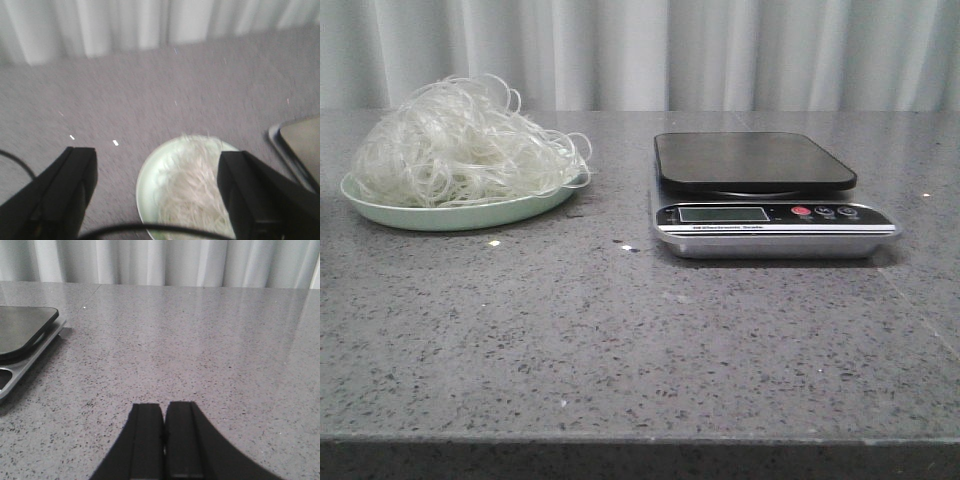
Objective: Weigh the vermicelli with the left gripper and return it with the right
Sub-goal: 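Lower the left gripper onto the vermicelli pile and close it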
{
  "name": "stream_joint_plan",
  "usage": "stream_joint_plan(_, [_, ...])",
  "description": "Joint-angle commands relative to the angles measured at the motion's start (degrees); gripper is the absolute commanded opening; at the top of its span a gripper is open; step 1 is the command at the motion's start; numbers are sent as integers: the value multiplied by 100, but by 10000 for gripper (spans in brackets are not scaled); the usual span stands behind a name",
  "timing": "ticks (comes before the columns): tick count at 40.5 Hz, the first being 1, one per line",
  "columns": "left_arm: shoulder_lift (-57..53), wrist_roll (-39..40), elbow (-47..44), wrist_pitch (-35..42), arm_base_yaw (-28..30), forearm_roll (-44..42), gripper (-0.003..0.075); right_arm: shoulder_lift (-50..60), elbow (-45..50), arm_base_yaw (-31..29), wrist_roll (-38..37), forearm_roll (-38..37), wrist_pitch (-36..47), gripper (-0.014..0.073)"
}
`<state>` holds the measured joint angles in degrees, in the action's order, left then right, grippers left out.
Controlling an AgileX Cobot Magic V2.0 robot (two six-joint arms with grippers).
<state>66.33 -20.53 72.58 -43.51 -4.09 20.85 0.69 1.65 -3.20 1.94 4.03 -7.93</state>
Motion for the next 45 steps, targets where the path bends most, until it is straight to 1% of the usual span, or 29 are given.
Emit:
stream_joint_plan(1, [297,-114,265,51,-213,323,580,83,-52,-42,23,27,517,152])
stream_joint_plan(6, [837,-395,335,-111,-656,348,580,83,-52,-42,23,27,517,152])
stream_joint_plan(13, [1434,-654,352,-49,-1107,257,589,83,-52,-42,23,27,517,152])
stream_joint_plan(19, [1840,-654,352,-30,-1191,-228,589,83,-52,-42,23,27,517,152])
stream_joint_plan(32, [2350,-654,352,106,-1191,-575,589,83,-52,-42,23,27,529,152])
stream_joint_plan(38, [2562,-654,352,-111,-1191,-539,583,83,-52,-42,23,27,540,152])
stream_joint_plan(42, [2681,-654,352,-364,-1191,-539,549,83,-52,-42,23,27,547,152])
stream_joint_plan(45, [2740,-654,352,-480,-1191,-539,485,83,-52,-42,23,27,547,152])
